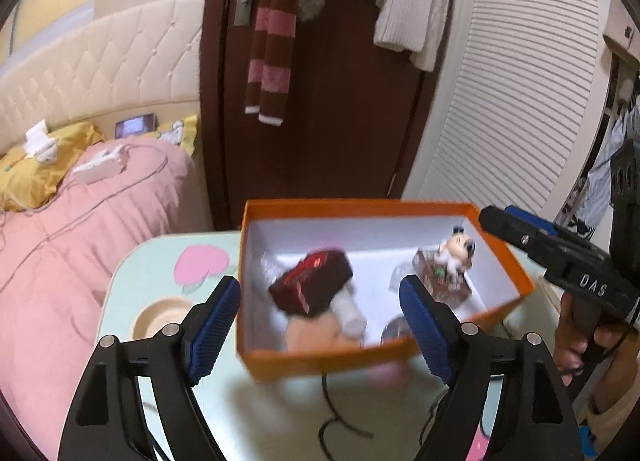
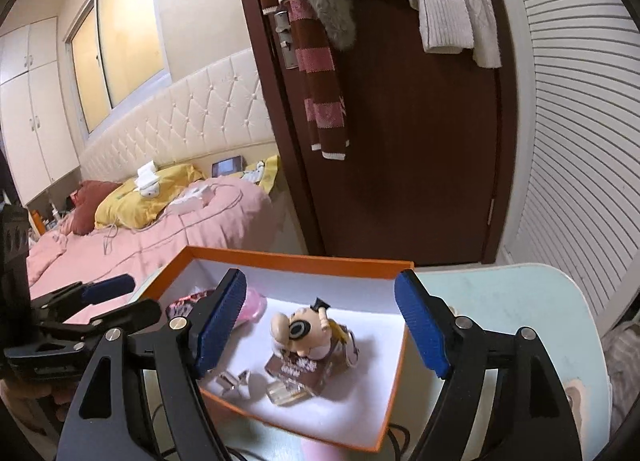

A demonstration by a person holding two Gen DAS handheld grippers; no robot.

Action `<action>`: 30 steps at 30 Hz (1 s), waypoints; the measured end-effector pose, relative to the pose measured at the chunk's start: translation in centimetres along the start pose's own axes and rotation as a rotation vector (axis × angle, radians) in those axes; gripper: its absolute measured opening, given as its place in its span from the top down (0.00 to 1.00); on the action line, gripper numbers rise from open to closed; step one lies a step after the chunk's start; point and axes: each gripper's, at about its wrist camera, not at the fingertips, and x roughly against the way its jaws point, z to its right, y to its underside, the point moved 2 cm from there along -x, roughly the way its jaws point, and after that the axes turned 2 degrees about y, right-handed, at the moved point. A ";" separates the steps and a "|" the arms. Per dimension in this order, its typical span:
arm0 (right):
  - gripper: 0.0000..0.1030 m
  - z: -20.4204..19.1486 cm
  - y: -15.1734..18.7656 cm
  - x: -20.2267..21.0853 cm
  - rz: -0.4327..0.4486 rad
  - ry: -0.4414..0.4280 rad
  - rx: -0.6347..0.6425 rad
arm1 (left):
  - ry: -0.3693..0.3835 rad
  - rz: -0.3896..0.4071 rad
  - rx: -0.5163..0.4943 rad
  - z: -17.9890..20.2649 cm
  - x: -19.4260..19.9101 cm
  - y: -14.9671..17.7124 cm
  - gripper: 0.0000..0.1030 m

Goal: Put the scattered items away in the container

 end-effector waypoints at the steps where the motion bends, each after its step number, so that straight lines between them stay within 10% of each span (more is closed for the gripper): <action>1: 0.25 -0.1 0.1 0.2 -0.004 -0.004 0.001 | -0.004 -0.009 0.002 0.0 0.2 0.3 0.21; 12: 0.25 -3.0 3.9 3.7 -0.083 -0.034 0.005 | -0.046 -0.131 0.023 1.1 0.5 5.7 0.15; 24: 0.25 -2.5 9.0 1.0 -0.377 0.193 0.000 | -0.156 -0.219 0.010 1.8 -1.8 8.9 0.00; 30: 0.01 -2.8 9.9 -0.3 -0.396 0.291 0.084 | -0.157 -0.207 0.008 1.9 -1.7 9.0 0.00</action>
